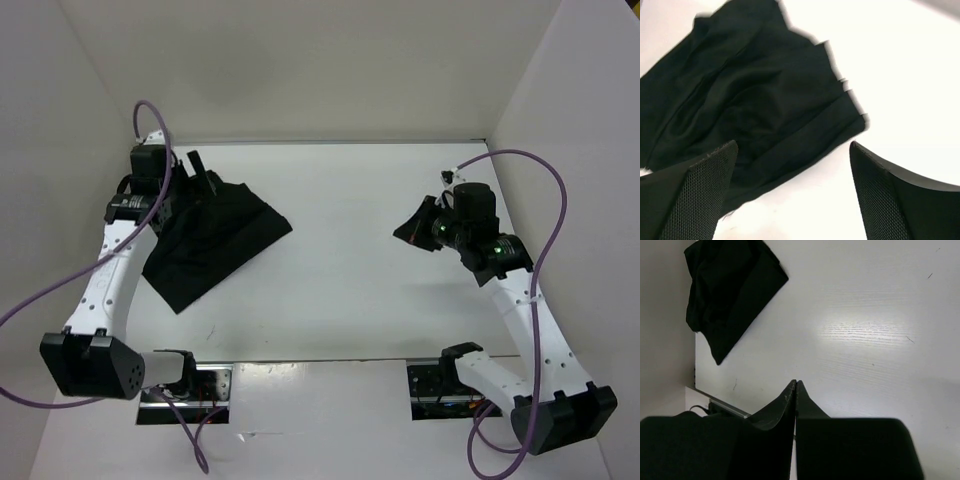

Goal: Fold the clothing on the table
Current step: Move the skirt to the center of the board

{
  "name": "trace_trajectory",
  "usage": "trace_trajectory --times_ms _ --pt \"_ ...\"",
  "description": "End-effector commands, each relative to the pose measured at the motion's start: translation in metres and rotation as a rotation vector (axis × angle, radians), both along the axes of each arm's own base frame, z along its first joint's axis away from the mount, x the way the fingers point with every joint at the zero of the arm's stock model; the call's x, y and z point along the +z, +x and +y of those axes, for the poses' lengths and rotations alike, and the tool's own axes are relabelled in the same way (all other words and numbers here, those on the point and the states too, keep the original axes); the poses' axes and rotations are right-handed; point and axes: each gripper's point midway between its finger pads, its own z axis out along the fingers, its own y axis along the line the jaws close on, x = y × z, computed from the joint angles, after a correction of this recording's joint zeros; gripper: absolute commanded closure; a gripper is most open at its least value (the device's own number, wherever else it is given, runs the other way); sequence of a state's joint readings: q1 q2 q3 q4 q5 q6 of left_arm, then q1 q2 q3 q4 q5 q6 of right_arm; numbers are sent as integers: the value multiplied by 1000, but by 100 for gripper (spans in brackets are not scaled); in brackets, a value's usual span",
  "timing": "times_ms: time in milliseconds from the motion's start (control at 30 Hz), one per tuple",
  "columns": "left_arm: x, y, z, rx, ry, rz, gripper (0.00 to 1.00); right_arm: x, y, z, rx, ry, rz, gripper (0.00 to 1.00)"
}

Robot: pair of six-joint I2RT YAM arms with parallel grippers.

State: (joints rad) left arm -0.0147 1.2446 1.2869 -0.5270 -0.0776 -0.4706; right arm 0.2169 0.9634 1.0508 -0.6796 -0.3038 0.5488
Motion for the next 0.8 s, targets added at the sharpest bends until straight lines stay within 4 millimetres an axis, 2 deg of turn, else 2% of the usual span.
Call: trace_trajectory --times_ms 0,33,67,133,167,200,233,300,367,433,567,633,733,767 --pt "-43 -9 24 29 140 184 1 7 8 5 33 12 -61 97" --pt "-49 -8 33 66 169 203 1 3 7 4 33 11 -52 97" --pt "-65 -3 38 88 191 253 1 3 7 4 33 11 -52 97" --pt "-99 2 43 115 200 383 20 2 5 4 33 11 -52 97" --pt "-110 5 45 121 213 428 34 0 3 3 38 4 -57 97" --pt "-134 9 46 136 208 505 51 0 4 1 29 4 -57 97" --pt "-144 10 46 133 211 539 82 -1 2 0 29 4 -58 97" --pt "-167 10 45 136 208 602 97 -5 0 -3 25 -5 -50 97" --pt "-182 6 40 128 209 636 100 -4 -2 -6 14 -5 -50 97" --pt "-202 1 28 94 197 673 100 -8 -4 -10 3 -7 -40 96" --pt "-236 -10 15 49 193 765 100 -11 -7 -14 3 -23 -41 96" --pt "-246 -13 5 20 207 791 100 -9 -6 -16 -6 -23 -41 96" --pt "-260 -17 -22 -57 232 830 100 -9 -6 -16 -6 -23 -41 96" --pt "-265 -18 -43 -128 220 841 100 -6 -8 -17 -6 -22 -52 95"
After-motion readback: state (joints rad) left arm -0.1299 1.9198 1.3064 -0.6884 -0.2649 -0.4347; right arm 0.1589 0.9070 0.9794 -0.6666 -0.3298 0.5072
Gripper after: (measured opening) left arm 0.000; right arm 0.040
